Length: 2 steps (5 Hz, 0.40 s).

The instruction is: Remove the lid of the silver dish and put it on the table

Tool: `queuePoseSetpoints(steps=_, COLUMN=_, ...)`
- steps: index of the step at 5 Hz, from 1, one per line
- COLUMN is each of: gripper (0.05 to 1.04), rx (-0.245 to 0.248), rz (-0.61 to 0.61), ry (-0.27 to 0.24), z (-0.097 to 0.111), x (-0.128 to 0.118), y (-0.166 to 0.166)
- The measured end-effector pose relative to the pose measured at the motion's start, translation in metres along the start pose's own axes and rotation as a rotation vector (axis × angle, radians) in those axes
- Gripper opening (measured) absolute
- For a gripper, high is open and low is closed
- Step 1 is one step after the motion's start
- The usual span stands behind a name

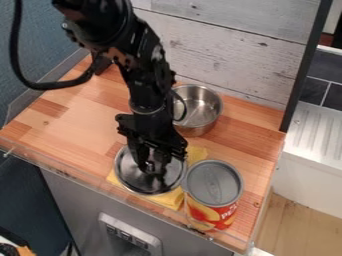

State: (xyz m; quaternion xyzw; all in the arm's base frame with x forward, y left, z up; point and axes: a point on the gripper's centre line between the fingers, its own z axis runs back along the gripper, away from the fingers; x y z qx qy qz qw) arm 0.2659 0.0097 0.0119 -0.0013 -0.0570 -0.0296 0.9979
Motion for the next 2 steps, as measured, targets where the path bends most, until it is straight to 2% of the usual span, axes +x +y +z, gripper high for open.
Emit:
queuePoseSetpoints(steps=1, gripper=0.933, rx=0.01, rz=-0.017, ry=-0.061, z=0.025, x=0.005, y=0.0)
queuePoseSetpoints(steps=2, gripper=1.011, rx=0.016, rz=-0.019, ry=-0.083, z=0.044, x=0.004, y=0.001)
